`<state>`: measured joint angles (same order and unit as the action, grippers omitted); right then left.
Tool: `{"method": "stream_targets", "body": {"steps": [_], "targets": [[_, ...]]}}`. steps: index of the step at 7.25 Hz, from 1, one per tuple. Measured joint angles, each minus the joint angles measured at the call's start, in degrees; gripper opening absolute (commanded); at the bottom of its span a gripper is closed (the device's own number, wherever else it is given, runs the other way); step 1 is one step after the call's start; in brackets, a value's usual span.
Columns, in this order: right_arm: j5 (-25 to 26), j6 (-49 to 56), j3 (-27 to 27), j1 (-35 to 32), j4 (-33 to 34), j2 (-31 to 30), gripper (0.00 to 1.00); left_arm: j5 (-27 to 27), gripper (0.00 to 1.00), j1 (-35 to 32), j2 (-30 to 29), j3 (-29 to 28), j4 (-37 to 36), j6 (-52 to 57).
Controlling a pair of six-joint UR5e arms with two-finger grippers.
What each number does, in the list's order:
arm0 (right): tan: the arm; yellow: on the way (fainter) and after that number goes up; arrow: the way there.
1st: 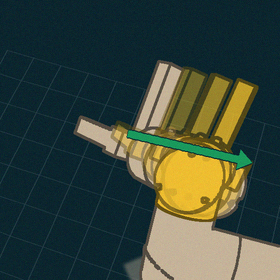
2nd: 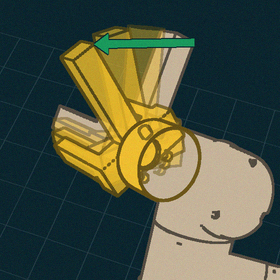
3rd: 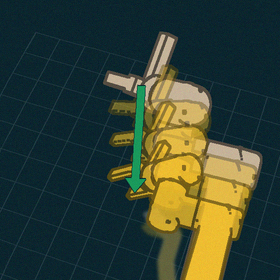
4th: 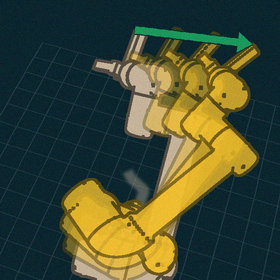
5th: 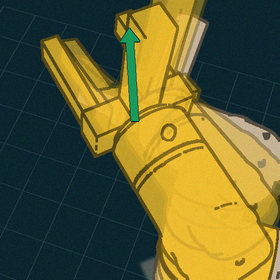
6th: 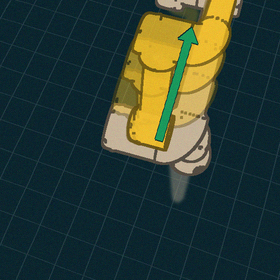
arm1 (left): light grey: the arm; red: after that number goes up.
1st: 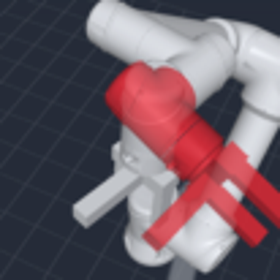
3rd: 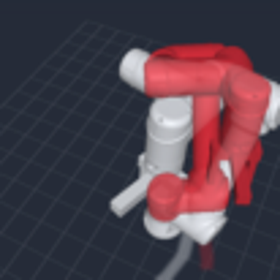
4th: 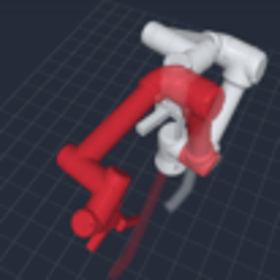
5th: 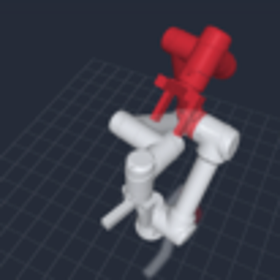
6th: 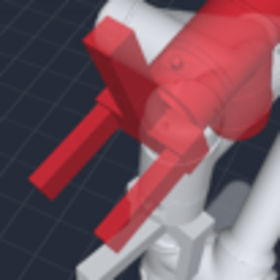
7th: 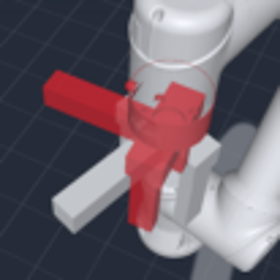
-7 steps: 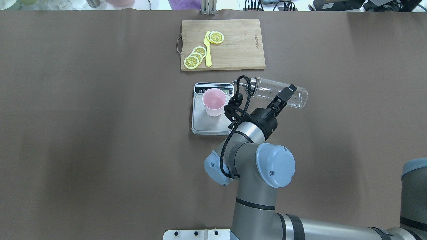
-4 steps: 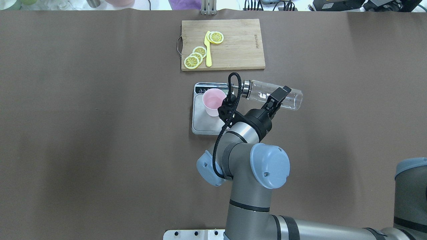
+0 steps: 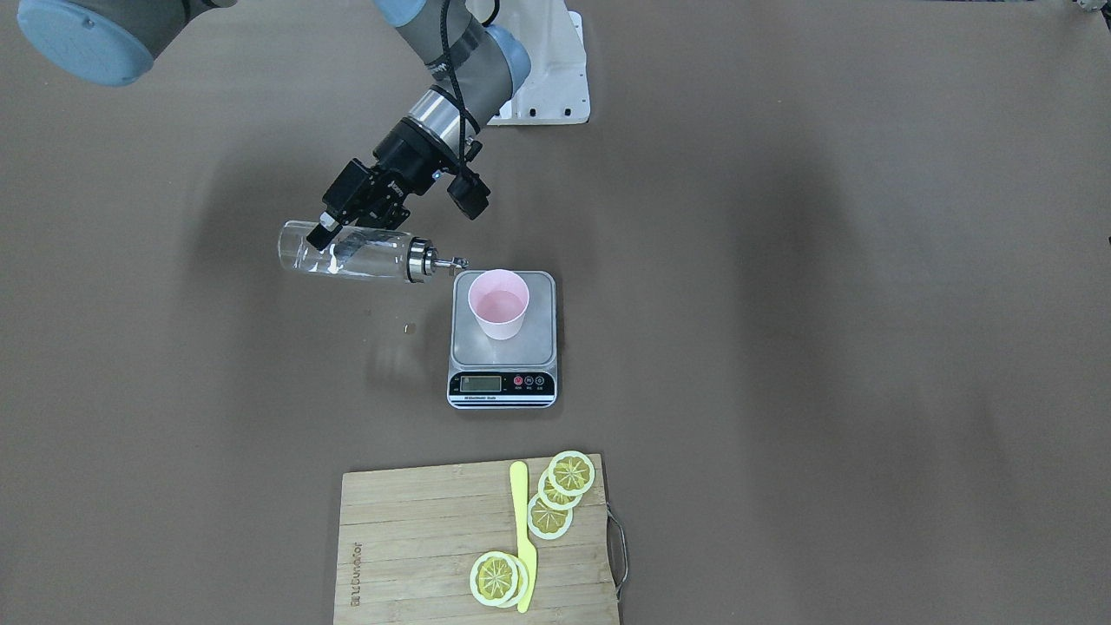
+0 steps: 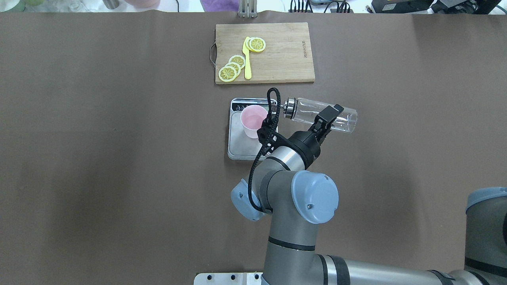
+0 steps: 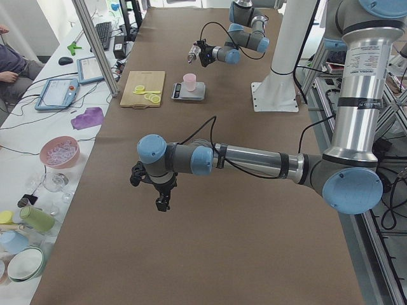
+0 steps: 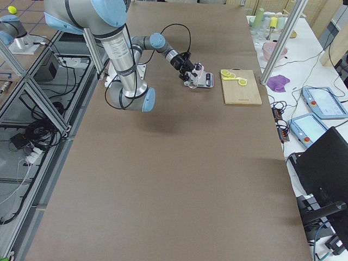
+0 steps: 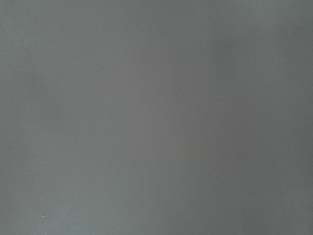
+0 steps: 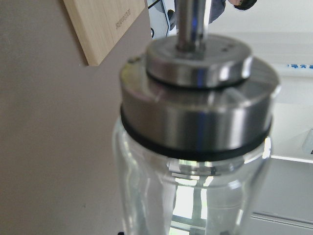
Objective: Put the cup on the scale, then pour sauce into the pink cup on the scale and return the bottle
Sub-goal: 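Tilt the bottle spout down over the pink cup with the right gripper, then tip the glass bottle further over the pink cup with the right gripper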
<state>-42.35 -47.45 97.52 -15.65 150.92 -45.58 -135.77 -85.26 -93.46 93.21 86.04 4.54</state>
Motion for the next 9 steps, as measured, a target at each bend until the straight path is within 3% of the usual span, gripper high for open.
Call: {"method": "stream_targets", "body": {"steps": [6, 9], "targets": [[0.0, -0.6, -4.8, -0.3, 0.3, 2.0, 0.00, 0.0, 0.99, 0.0, 0.4, 0.1, 0.0, 0.0], [-0.3, -1.7, -9.7, -1.0, 0.4, 4.8, 0.00, 0.0, 0.99, 0.0, 0.4, 0.1, 0.0, 0.0]]}}
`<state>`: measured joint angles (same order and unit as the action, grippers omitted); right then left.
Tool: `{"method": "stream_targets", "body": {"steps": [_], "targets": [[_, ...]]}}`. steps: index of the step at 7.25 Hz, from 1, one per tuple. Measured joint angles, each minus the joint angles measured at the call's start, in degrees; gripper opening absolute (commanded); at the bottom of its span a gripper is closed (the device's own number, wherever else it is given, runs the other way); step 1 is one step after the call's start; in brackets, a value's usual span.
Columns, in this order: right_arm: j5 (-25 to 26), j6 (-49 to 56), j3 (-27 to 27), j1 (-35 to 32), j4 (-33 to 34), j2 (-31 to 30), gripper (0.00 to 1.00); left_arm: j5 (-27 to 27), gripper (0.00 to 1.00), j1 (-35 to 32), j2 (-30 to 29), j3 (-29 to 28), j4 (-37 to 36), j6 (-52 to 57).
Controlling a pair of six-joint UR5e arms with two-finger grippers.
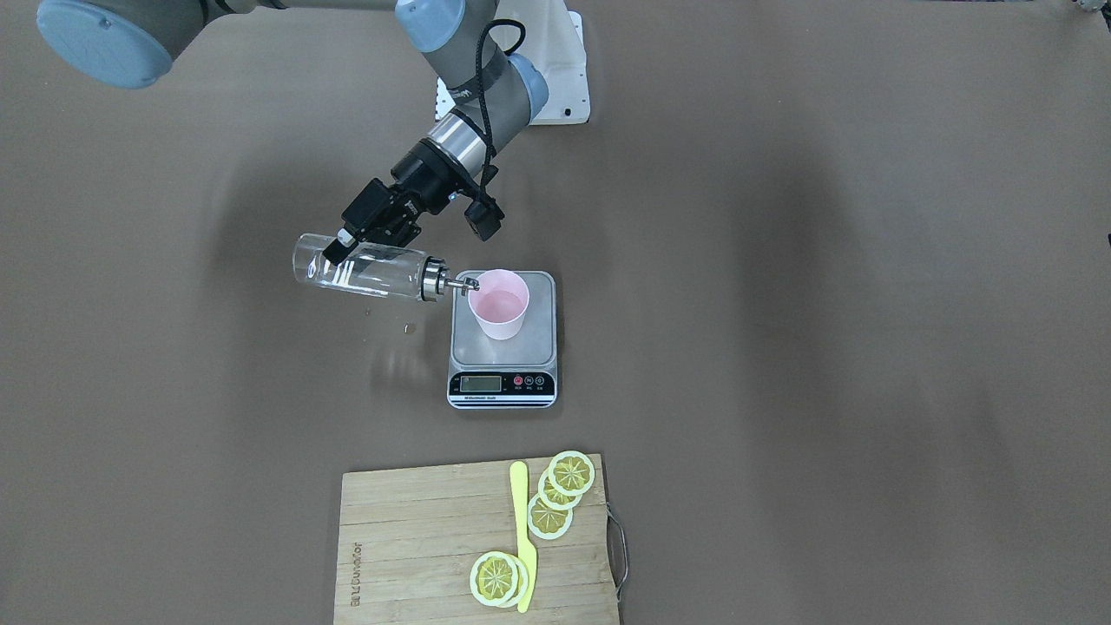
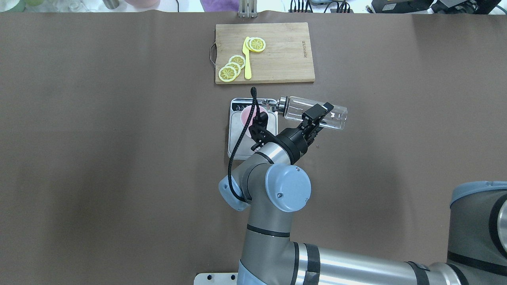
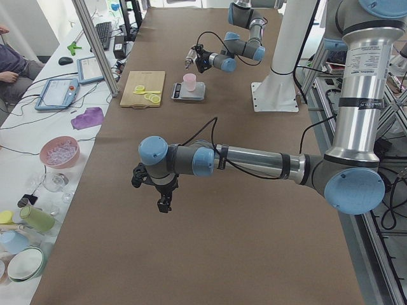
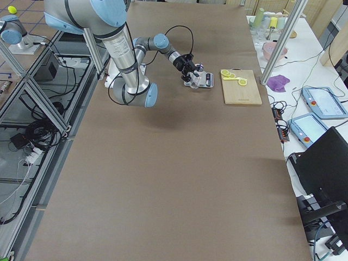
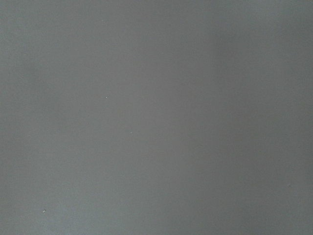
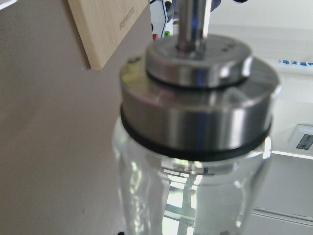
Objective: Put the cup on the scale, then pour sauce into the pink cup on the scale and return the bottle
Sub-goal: 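Tip the glass bottle further over the pink cup with the right gripper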
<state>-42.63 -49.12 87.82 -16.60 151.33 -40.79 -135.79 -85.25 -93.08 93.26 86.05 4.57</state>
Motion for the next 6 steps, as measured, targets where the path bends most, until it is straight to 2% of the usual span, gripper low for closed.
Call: {"method": "stream_targets", "body": {"steps": [3, 6], "targets": [[-0.1, -0.6, -1.3, -0.3, 0.9, 0.4, 0.00, 0.0, 0.99, 0.0, 0.0, 0.0, 0.0, 0.0], [-0.6, -2.2, -1.7, -0.3, 4.9, 1.8, 0.00, 0.0, 0.99, 0.0, 0.0, 0.1, 0.0, -0.1]]}}
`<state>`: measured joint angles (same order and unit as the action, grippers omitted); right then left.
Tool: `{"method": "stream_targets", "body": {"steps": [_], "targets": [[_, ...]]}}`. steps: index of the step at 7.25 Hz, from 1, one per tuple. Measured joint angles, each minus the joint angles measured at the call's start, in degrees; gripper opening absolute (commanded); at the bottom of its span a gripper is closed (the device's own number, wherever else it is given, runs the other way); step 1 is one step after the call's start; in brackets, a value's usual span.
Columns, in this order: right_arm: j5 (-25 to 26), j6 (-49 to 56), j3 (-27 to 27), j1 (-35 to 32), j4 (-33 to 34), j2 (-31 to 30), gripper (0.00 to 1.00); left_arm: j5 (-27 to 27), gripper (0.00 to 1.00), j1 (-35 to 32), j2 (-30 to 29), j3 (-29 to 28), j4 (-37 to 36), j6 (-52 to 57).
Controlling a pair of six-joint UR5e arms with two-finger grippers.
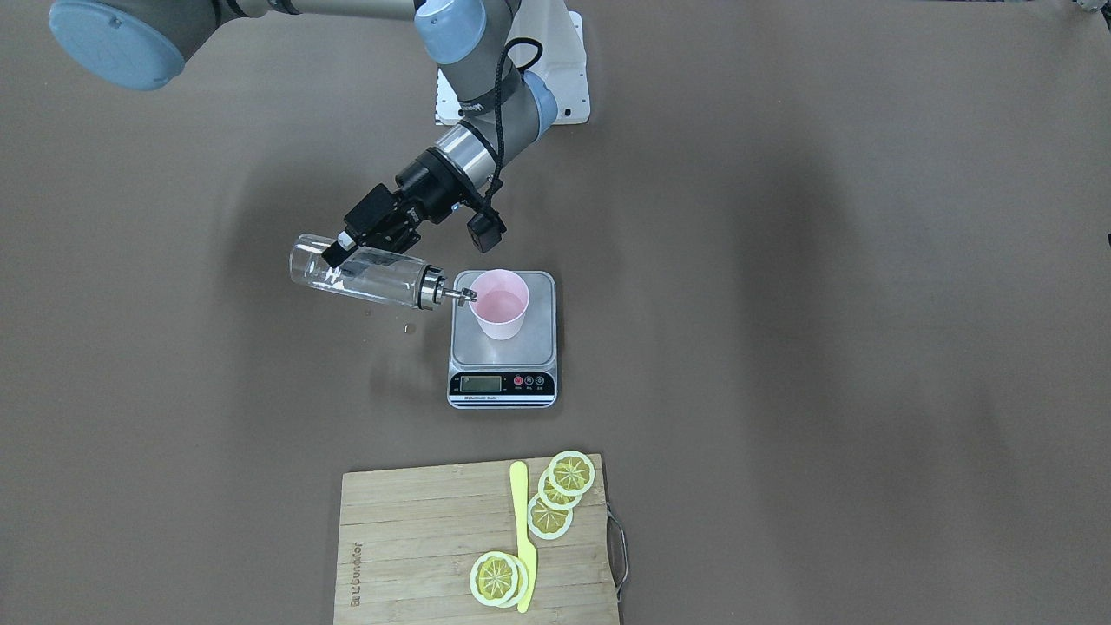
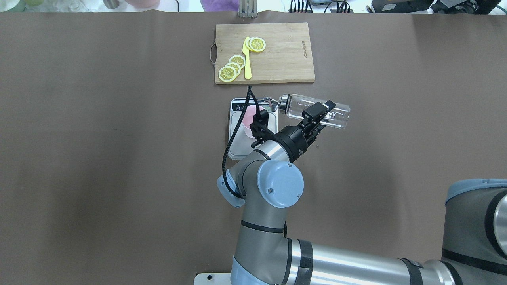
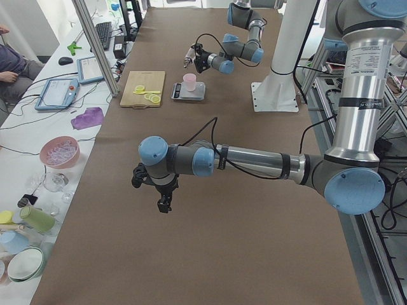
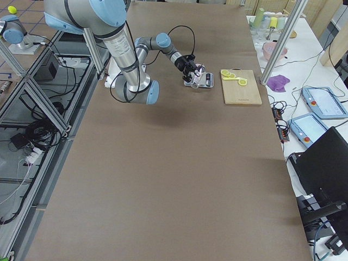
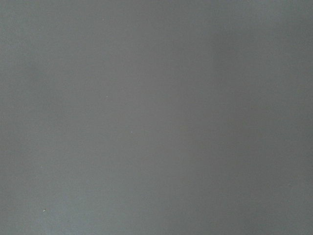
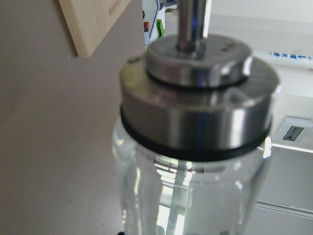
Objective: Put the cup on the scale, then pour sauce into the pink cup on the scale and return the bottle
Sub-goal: 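Tip the glass bottle further over the pink cup with the right gripper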
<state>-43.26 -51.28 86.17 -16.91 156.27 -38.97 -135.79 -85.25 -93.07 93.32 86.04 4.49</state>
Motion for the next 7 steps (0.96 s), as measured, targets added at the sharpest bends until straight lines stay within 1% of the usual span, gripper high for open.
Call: {"method": "stream_targets", "body": {"steps": [2, 7], "targets": [[-0.6, -1.0, -0.9, 0.0, 2.0, 0.9, 0.00, 0.0, 0.99, 0.0, 0.0, 0.0, 0.0, 0.0], [-2.8, -5.6, -7.7, 0.2, 7.0, 5.2, 0.00, 0.0, 0.99, 0.0, 0.1, -0.1, 0.0, 0.0]]}}
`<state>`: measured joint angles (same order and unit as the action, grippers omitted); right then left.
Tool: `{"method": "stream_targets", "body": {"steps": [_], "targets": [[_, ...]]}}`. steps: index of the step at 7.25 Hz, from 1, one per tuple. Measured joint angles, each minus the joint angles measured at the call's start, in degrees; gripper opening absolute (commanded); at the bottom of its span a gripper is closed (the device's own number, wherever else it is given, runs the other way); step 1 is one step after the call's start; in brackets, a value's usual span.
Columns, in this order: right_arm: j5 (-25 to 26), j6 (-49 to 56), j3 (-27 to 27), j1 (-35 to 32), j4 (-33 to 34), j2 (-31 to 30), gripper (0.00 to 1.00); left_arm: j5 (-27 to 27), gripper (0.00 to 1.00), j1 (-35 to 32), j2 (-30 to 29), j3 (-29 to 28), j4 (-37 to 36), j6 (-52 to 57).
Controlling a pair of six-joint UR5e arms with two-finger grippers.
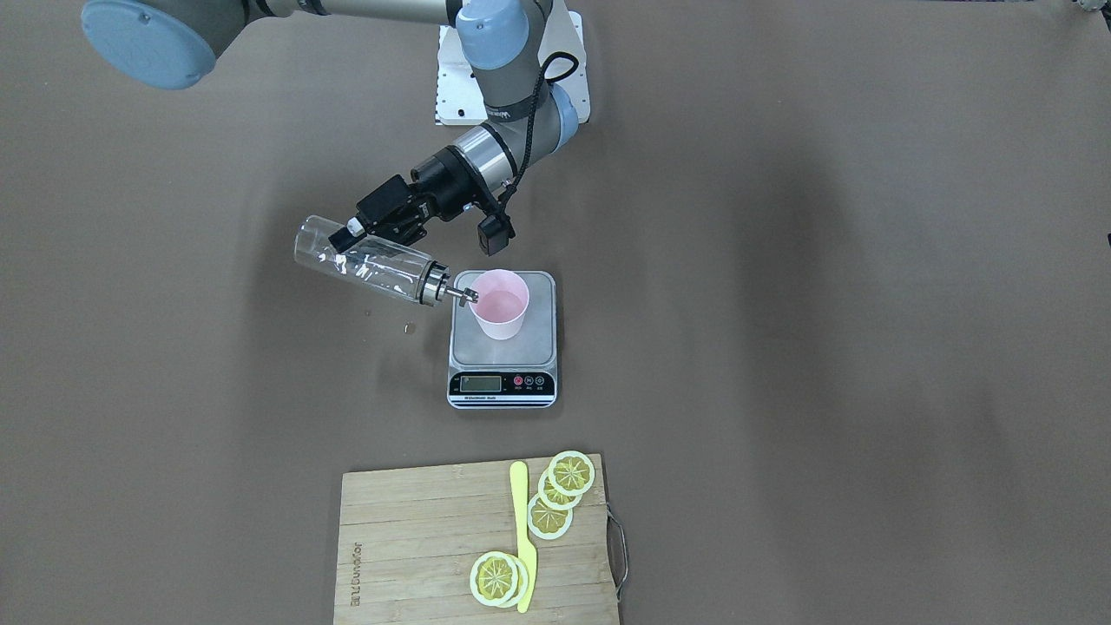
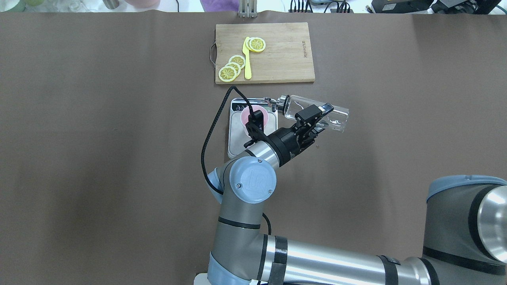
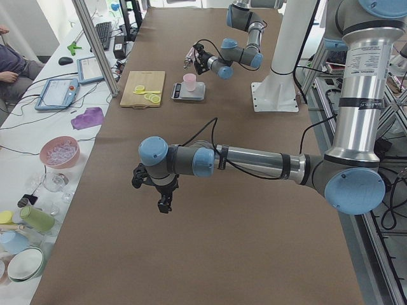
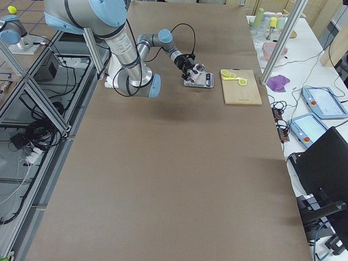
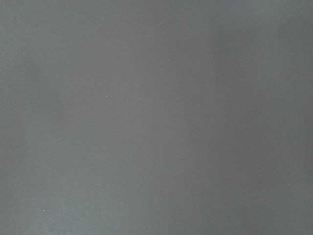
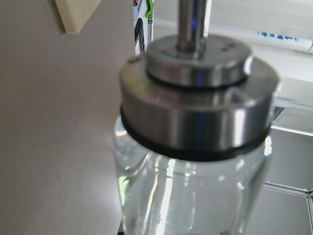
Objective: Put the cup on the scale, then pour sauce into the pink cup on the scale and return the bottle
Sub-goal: 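Tip the glass bottle further over the pink cup with the right gripper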
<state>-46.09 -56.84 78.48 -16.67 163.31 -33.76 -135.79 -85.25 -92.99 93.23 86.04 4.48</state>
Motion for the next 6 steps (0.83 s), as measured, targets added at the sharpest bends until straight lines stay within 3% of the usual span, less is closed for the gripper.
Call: {"method": "stream_targets", "body": {"steps": [6], "targets": [[-2.5, -4.3, -4.1, 1.3, 6.4, 3.9, 0.00, 0.0, 0.99, 0.0, 0.0, -0.1, 0.0, 0.0]]}}
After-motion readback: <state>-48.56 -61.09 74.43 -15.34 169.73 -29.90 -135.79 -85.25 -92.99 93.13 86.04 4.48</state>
